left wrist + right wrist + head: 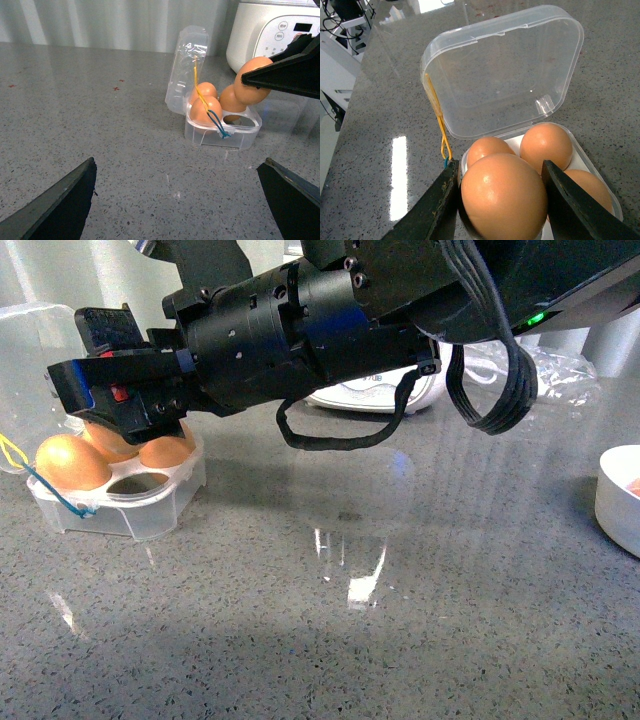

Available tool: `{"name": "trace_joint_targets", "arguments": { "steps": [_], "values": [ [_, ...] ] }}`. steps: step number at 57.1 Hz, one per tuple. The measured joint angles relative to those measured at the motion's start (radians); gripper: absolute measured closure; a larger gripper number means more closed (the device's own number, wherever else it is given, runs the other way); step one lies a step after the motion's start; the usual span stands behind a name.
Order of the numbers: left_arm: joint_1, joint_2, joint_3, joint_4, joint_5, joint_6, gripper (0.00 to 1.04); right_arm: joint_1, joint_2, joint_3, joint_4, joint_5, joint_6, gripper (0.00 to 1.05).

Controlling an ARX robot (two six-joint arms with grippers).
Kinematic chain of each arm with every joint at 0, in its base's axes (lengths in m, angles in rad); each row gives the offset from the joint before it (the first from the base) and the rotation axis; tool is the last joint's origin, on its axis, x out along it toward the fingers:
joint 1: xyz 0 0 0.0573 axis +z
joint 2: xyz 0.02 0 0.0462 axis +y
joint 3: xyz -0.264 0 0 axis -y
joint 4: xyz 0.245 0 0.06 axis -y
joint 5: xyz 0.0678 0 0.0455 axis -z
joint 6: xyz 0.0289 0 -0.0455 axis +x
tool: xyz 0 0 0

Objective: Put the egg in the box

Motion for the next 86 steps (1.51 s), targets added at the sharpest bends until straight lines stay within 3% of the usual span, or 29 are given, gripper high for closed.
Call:
{"name": "trace_joint_targets", "arguments": {
  "steps": [13, 26, 42, 50, 70, 75, 86],
  "values": [
    [0.0, 0.0, 0.0, 0.0, 0.0, 0.0, 0.07, -0.003, 0.003, 0.0, -0.001, 0.003, -0.003, 0.61],
    [0.0, 0.0, 0.0, 0.0, 0.0, 0.0, 0.07, -0.009, 0.003, -0.002, -0.001, 0.008, -0.006, 0.28],
    [0.0, 0.0, 0.0, 0.0, 0.0, 0.0, 0.07, -0.017, 0.003, -0.009, -0.003, 0.014, -0.007, 0.26],
    [0.0, 0.0, 0.0, 0.0, 0.0, 0.0, 0.07, -0.027, -0.003, -0.026, 0.011, 0.012, -0.003, 0.05],
    [0.0, 0.0, 0.0, 0.0, 0.0, 0.0, 0.07, -0.136, -0.178, -0.164, 0.153, 0.04, 0.08, 0.07],
    [0.0, 0.0, 0.0, 0.0, 0.0, 0.0, 0.07, -0.204, -0.264, -0.242, 0.208, 0.142, 0.143, 0.07],
    [0.0, 0.0, 0.0, 0.0, 0.0, 0.0, 0.07, -0.368, -0.5, -0.501, 0.217, 0.537, 0.099, 0.07]
  ]
}}
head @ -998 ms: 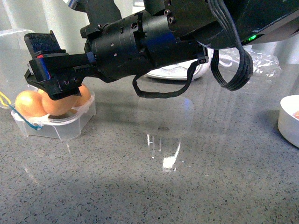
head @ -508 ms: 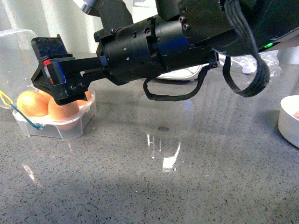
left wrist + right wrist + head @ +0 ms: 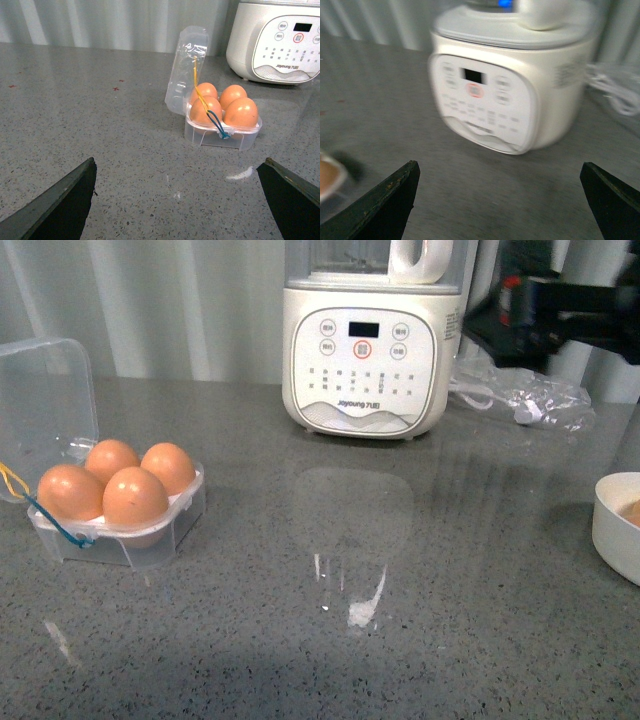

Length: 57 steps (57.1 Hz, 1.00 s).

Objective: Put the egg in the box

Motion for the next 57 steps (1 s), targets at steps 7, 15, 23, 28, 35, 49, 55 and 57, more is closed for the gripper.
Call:
{"name": "trace_joint_targets", "arguments": {
  "steps": [7, 15, 23, 28, 35, 49, 55, 57],
  "values": [
    [0.0, 0.0, 0.0, 0.0, 0.0, 0.0, 0.07, -0.079, -0.202, -0.158, 0.031, 0.084, -0.074, 0.07],
    [0.0, 0.0, 0.0, 0.0, 0.0, 0.0, 0.07, -0.163, -0.367, -0.257, 0.051, 0.103, -0.142, 0.07],
    [0.0, 0.0, 0.0, 0.0, 0.0, 0.0, 0.07, -0.266, -0.479, -0.346, 0.056, 0.089, -0.171, 0.07],
    [0.0, 0.0, 0.0, 0.0, 0.0, 0.0, 0.07, -0.332, -0.526, -0.389, 0.055, 0.067, -0.177, 0.07],
    [0.0, 0.0, 0.0, 0.0, 0.0, 0.0, 0.07, -0.36, -0.623, -0.474, 0.008, 0.0, -0.065, 0.3],
    [0.0, 0.0, 0.0, 0.0, 0.0, 0.0, 0.07, -0.312, -0.75, -0.635, 0.03, 0.043, -0.02, 0.78],
    [0.0, 0.0, 0.0, 0.0, 0.0, 0.0, 0.07, -0.249, -0.796, -0.676, 0.03, 0.122, -0.018, 0.96],
    [0.0, 0.0, 0.0, 0.0, 0.0, 0.0, 0.07, -0.236, -0.81, -0.688, 0.029, 0.122, -0.018, 1.02]
  ]
}}
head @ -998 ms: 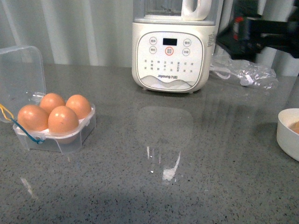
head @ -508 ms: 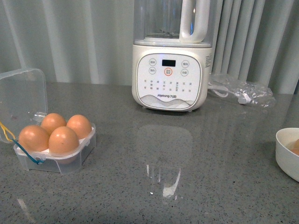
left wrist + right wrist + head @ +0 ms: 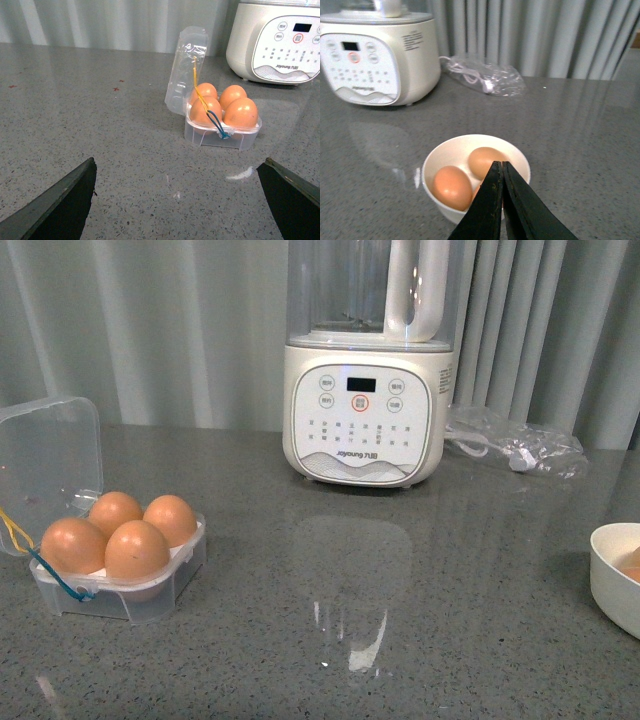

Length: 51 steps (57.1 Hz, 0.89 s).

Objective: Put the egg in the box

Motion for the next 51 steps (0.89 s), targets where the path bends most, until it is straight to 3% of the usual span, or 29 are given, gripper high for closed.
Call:
{"name": "trace_joint_targets", "arguments": {
  "steps": [51],
  "values": [
    [0.0, 0.0, 0.0, 0.0, 0.0, 0.0, 0.07, 0.012, -0.363, -0.168, -0.182, 0.006, 0.001, 1.01]
  ]
}}
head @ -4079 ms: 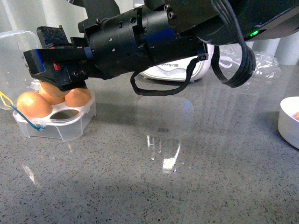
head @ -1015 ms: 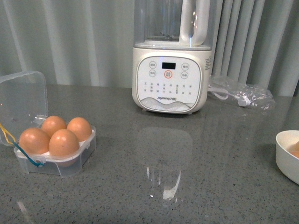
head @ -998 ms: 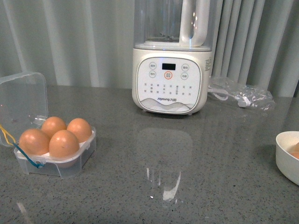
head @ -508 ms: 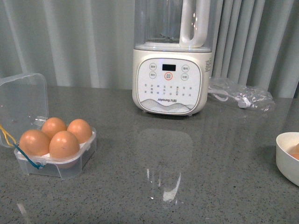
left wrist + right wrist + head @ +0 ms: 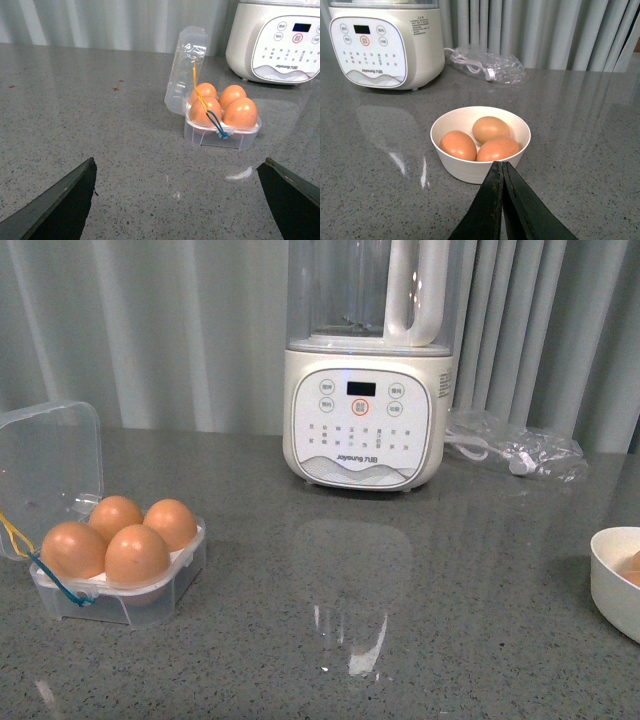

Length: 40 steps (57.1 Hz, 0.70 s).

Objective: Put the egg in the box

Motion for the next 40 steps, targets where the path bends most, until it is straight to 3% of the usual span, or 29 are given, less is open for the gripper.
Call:
{"name": "trace_joint_targets", "arguments": {
  "steps": [21, 27, 40],
  "values": [
    [0.0, 0.0, 0.0, 0.0, 0.0, 0.0, 0.07, 0.0, -0.123, 0.0, -0.121, 0.0, 0.0, 1.01],
    [0.0, 0.0, 0.0, 0.0, 0.0, 0.0, 0.07, 0.0, -0.25, 0.001, -0.285, 0.0, 0.0, 1.01],
    [0.0, 0.0, 0.0, 0.0, 0.0, 0.0, 0.07, 0.0, -0.294, 0.001, -0.299, 0.0, 0.0, 1.01]
  ]
}}
